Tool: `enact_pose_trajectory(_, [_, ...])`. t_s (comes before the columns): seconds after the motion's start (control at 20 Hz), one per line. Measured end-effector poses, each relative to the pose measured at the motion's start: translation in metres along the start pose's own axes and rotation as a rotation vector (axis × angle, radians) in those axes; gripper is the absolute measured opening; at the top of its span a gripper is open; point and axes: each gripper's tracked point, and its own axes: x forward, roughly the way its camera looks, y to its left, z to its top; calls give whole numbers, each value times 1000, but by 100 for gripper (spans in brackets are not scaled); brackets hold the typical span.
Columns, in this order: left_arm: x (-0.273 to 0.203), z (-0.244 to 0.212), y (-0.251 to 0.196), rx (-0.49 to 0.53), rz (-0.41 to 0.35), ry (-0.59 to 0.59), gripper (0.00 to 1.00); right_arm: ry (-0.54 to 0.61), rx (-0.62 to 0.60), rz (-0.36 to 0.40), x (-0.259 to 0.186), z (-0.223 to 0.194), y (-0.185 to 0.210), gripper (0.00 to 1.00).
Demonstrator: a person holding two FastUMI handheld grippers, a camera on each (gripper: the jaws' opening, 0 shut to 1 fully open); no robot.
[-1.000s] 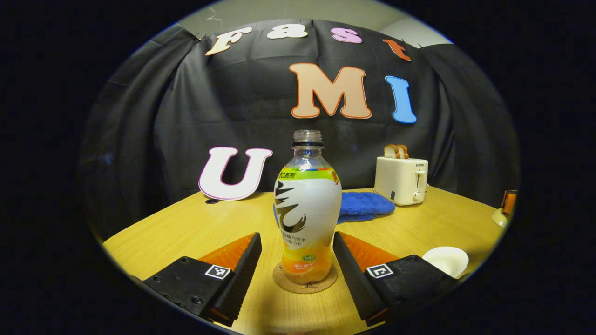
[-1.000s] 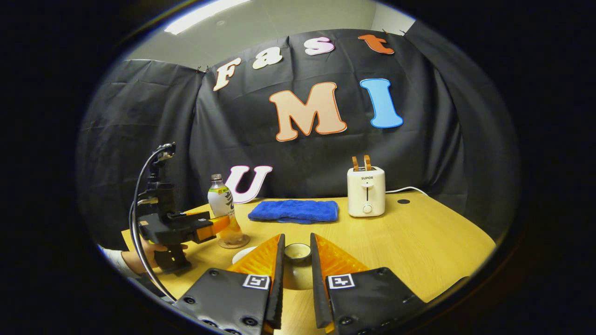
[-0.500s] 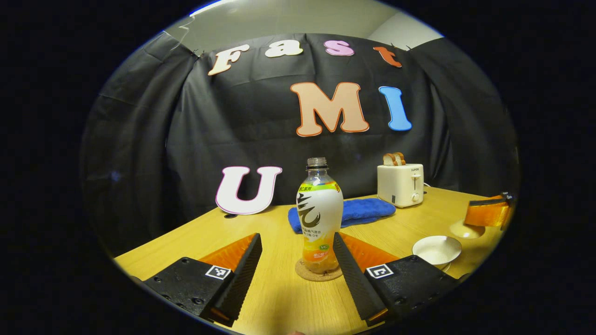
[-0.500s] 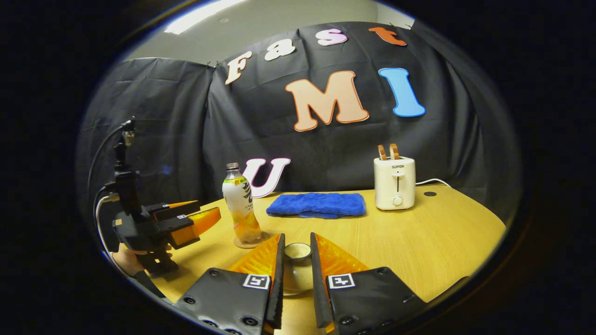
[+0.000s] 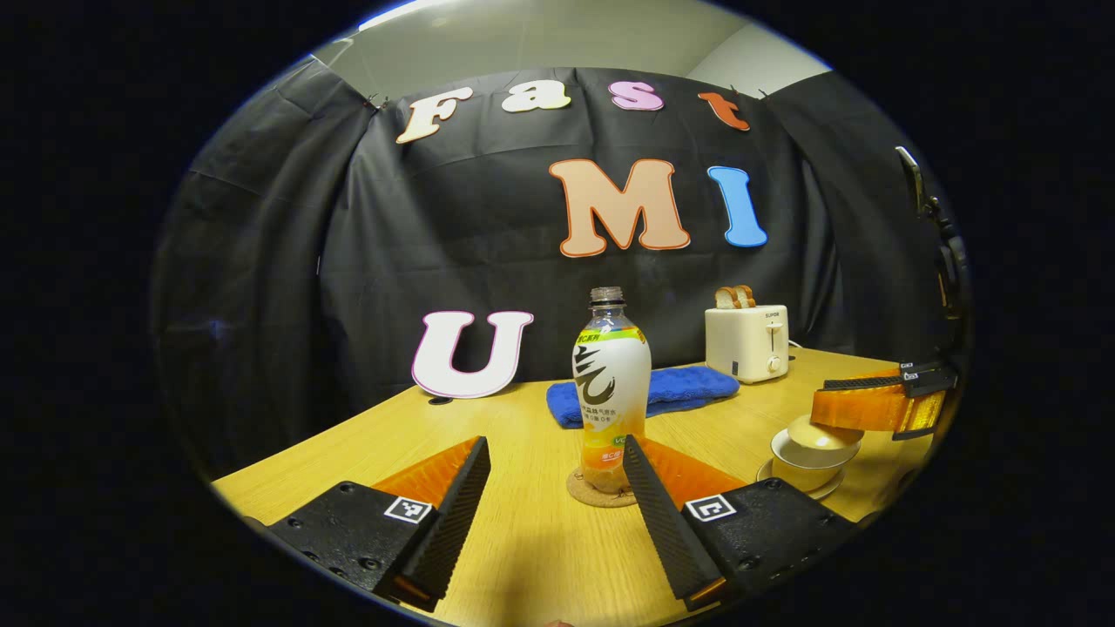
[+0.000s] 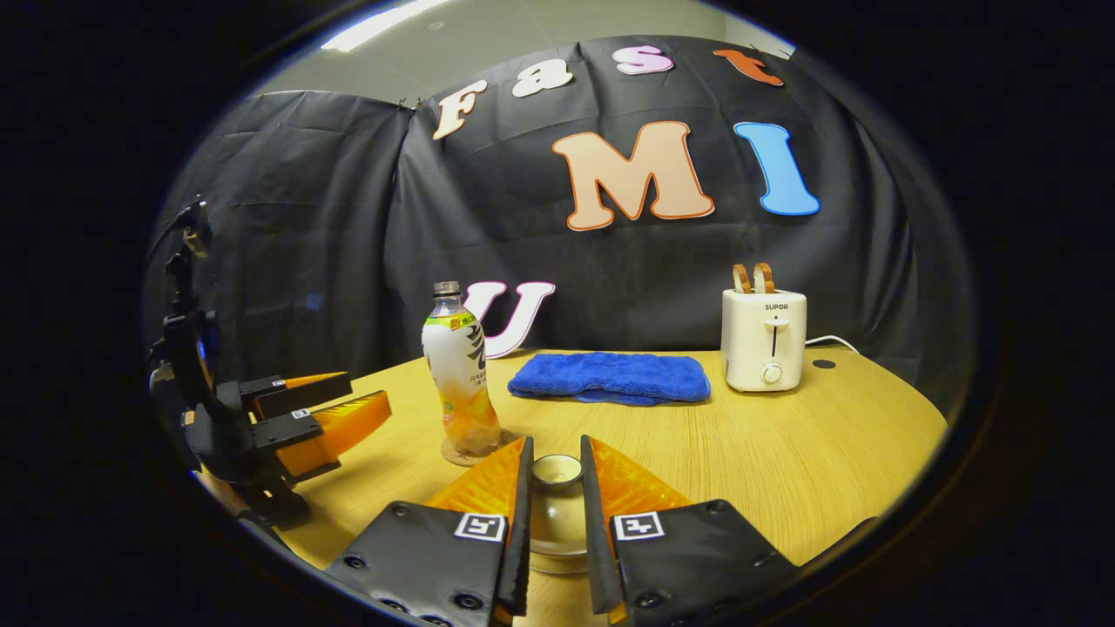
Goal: Open the teacup lid with one hand, grasp the water bottle and pour water into the teacup with the other hand; after pouring, place the water bottle on the coaster and then close the teacup lid.
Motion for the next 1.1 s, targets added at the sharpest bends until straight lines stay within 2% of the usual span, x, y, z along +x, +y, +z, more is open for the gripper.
enact_pose_trajectory(0.1, [-2, -2, 2, 1, 2, 0, 89, 12, -5, -9, 3, -6, -1, 29])
enact_pose_trajectory(0.15, [-3, -2, 3, 2, 2, 1, 89, 18, -9, -13, 5, -9, -1, 33])
enact_pose_trajectory(0.4, [-5, -2, 2, -8, 5, -1, 89, 24, -26, -27, 7, -16, -1, 29])
enact_pose_trajectory(0.7, [-6, -6, 0, -21, 5, 13, 89, 35, -22, -29, 3, -19, -2, 36])
enact_pose_trajectory(0.85, [-10, -4, -1, -24, 5, 13, 89, 34, -10, -21, -1, -18, -1, 36])
enact_pose_trajectory(0.95, [-13, -2, -1, -20, 8, 6, 89, 11, 16, -4, -10, -10, 2, 57])
enact_pose_trajectory(1.1, [-17, 2, 0, -24, 14, -7, 89, -71, 31, -29, -26, 9, -9, 88])
